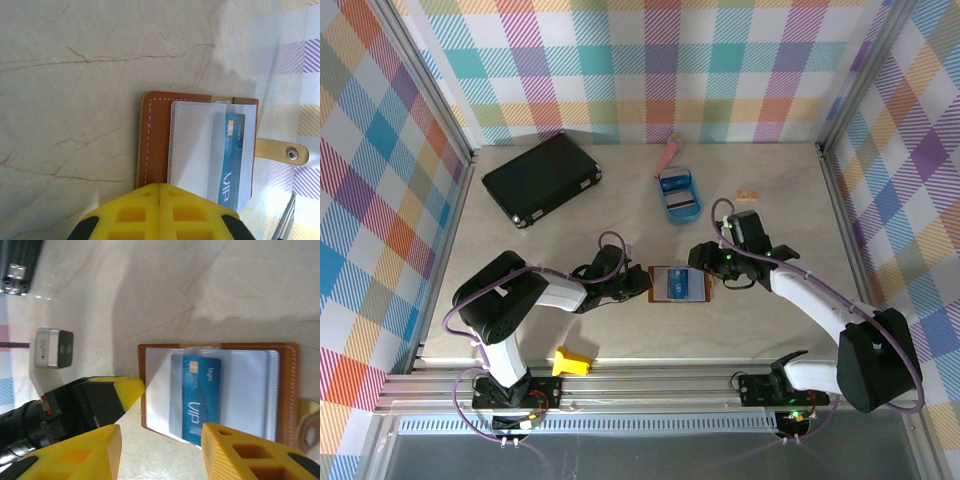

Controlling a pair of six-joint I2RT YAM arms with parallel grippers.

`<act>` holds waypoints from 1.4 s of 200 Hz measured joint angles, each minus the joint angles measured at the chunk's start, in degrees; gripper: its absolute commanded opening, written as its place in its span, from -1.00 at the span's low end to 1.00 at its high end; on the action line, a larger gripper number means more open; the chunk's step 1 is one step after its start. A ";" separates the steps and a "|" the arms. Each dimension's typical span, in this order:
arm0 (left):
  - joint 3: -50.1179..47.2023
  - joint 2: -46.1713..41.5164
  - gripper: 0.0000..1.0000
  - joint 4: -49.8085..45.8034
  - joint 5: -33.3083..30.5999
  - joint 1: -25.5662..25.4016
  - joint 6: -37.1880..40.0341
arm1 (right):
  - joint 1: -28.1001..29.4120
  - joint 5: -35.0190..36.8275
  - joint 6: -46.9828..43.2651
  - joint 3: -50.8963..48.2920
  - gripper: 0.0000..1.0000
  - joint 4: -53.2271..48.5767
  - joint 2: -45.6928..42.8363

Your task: Put the credit cards into the card holder

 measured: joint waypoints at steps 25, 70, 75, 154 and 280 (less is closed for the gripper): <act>0.00 0.00 -1.00 0.02 -0.17 -0.17 -0.02 | 3.37 4.13 -0.20 4.57 -0.05 -6.75 3.08; -0.13 0.00 -1.00 0.33 -0.42 -0.31 -0.17 | 10.05 8.90 -0.15 12.83 0.13 -14.56 14.62; -0.20 0.00 -1.00 0.44 -0.44 -0.31 -0.20 | 10.47 9.14 0.00 13.42 0.14 -14.93 15.58; -0.63 0.00 -1.00 1.31 -0.46 -0.33 -0.24 | 11.37 10.64 0.90 18.18 0.21 -18.71 24.74; -0.85 0.00 -1.00 1.75 -1.09 -0.63 -1.29 | 11.37 11.54 0.85 22.08 0.27 -20.15 30.32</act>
